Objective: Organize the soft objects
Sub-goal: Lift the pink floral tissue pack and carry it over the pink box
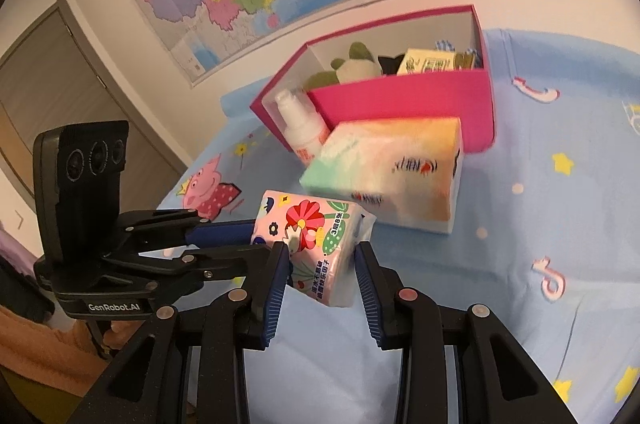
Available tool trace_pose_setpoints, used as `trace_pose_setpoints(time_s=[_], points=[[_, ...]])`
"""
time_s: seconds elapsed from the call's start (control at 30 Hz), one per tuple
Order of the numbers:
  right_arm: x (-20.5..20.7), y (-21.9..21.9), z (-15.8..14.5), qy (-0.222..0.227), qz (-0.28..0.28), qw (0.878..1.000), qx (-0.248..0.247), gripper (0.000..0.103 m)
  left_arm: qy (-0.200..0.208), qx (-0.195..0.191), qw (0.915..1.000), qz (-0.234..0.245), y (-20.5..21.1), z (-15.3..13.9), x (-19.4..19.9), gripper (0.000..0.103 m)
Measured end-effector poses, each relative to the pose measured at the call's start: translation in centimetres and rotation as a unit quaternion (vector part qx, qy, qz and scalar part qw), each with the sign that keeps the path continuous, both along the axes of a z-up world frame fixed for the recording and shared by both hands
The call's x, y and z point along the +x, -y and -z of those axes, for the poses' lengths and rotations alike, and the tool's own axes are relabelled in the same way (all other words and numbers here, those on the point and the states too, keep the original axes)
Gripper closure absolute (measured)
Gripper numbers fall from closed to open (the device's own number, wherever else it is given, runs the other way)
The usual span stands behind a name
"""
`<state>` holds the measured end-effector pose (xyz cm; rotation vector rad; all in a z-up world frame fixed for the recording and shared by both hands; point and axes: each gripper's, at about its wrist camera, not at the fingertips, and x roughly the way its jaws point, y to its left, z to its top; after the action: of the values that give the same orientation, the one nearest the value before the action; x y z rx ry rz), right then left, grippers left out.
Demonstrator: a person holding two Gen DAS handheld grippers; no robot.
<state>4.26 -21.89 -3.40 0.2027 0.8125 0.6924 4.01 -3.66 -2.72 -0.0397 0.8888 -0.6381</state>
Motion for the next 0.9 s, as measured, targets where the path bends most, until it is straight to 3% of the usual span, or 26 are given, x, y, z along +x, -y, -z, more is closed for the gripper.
trace_pose_setpoints(time_s=[0.9], points=[[2.3,0.8,-2.2,0.032,0.009,0.999,0.002,0.067,0.027,0.002,0.9996,0.004,0.9,-2.4,2.7,0.072]])
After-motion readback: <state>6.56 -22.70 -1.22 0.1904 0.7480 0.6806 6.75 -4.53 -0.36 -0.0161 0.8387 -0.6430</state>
